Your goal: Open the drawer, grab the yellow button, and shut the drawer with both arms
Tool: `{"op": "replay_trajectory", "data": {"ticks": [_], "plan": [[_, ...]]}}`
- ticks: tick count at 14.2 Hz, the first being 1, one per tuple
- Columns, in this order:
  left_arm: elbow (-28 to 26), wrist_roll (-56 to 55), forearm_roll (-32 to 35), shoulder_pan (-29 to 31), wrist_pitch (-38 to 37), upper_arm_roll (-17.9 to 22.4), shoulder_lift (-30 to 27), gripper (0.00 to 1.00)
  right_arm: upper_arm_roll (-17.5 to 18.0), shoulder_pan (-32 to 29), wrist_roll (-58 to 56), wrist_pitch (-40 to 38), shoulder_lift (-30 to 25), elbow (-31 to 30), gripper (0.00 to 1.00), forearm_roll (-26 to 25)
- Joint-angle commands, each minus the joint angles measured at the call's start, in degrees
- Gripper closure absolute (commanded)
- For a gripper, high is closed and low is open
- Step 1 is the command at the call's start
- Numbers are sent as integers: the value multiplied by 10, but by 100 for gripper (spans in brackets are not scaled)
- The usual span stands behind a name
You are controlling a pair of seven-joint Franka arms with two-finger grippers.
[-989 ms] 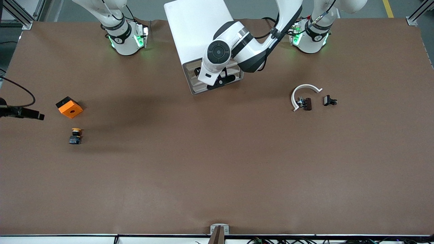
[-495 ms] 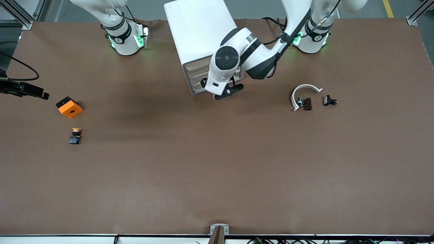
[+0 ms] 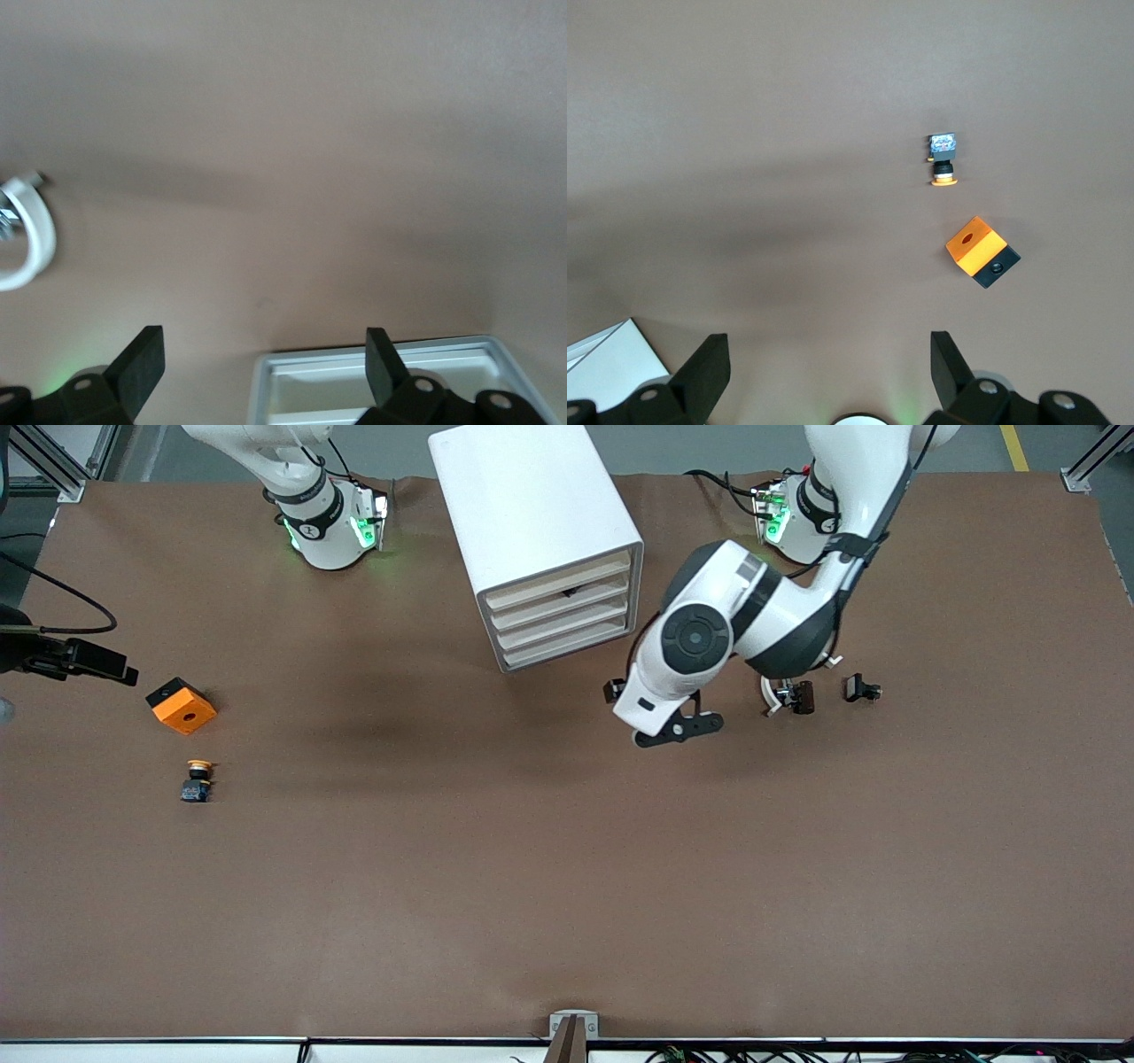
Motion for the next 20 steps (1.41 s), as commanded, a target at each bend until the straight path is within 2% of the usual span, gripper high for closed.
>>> {"op": "replay_trajectory", "data": {"ticks": [1, 4, 9, 12, 14, 16, 18, 20], "plan": [[22, 58, 12, 51, -41, -3, -21, 0, -3, 2, 7, -27, 6, 30, 0, -4], [15, 67, 59, 115, -56, -4, -61, 0, -3, 21, 4, -39, 7, 68, 0, -9], [5, 196, 60, 225, -64, -5, -98, 0, -5, 18, 0, -62, 6, 102, 0, -3], [-7, 251, 59, 274, -69, -7, -134, 0, -4, 39, 4, -67, -1, 108, 0, -8], [-10, 289, 57, 273, -80, 15, -150, 0, -3, 42, 2, -73, -11, 124, 0, -7], [-19, 313, 53, 246, -87, 59, -164, 0, -3, 42, 7, -90, -25, 117, 0, -7], [-40, 345, 53, 223, -87, 95, -188, 0, -5, 37, 7, -93, -26, 116, 0, -5], [-69, 376, 53, 222, -86, 113, -222, 0, -3, 40, 7, -94, -30, 115, 0, -8]]}}
